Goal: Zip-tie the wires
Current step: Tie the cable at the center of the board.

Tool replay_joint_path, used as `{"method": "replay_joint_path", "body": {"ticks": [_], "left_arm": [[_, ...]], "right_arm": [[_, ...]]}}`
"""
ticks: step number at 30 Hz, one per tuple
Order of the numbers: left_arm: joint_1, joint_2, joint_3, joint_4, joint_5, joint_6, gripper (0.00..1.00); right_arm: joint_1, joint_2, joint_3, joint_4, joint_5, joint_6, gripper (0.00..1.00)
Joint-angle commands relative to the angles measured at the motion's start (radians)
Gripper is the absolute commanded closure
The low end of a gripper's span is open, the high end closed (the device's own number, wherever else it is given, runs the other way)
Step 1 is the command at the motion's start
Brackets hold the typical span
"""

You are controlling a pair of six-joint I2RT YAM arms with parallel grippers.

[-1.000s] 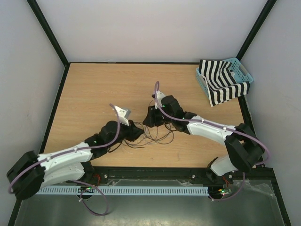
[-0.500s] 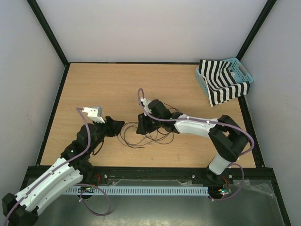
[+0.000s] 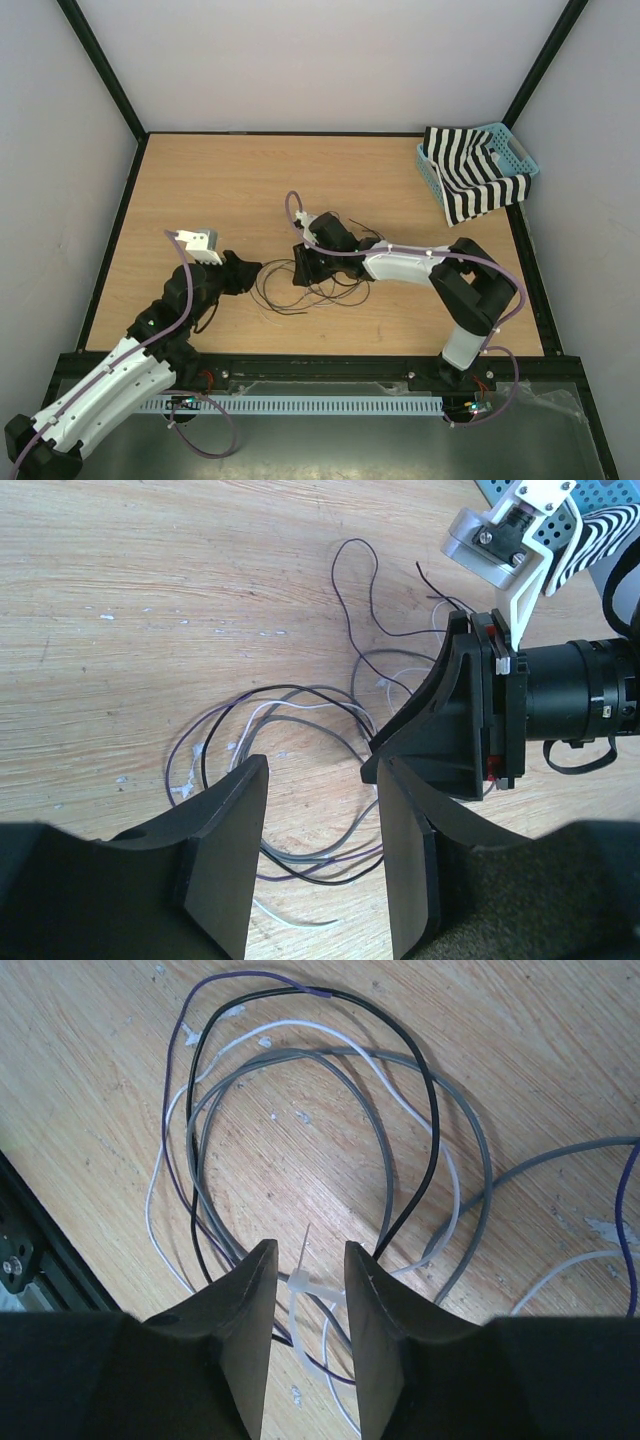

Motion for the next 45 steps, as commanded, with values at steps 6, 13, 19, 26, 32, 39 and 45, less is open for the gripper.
{"method": "replay_joint_path", "body": {"ticks": [6,13,19,26,32,39,45], "left_arm": [[0.014,0.003,-0.006,0.008,0.013,-0.002,0.5],[0.019,0.004,-0.008,0.008,0.019,-0.001,0.5],[0.023,0.005,-0.007,0.009,0.022,-0.001,0.5],[0.025,0.01,-0.007,0.013,0.027,-0.003,0.5],[0.026,0.023,-0.006,0.015,0.039,0.004,0.49],[0.028,0.041,0.002,0.039,0.113,0.06,0.5],[0.028,0.125,-0.015,0.141,0.243,0.041,0.51]], "right_arm": [[0.007,0.023,0.049,-0.018,-0.006,-0.016,0.74],[0.007,0.017,0.052,-0.019,-0.011,-0.016,0.85],[0.007,0.012,0.049,-0.029,-0.015,-0.017,0.85],[0.007,0.015,0.048,-0.033,-0.019,-0.019,0.86],[0.005,0.01,0.046,-0.037,-0.027,-0.023,1.0],[-0.049,-0.027,0.056,-0.036,-0.069,-0.023,1.0],[-0.092,-0.095,0.053,-0.032,-0.066,-0.021,1.0]]}}
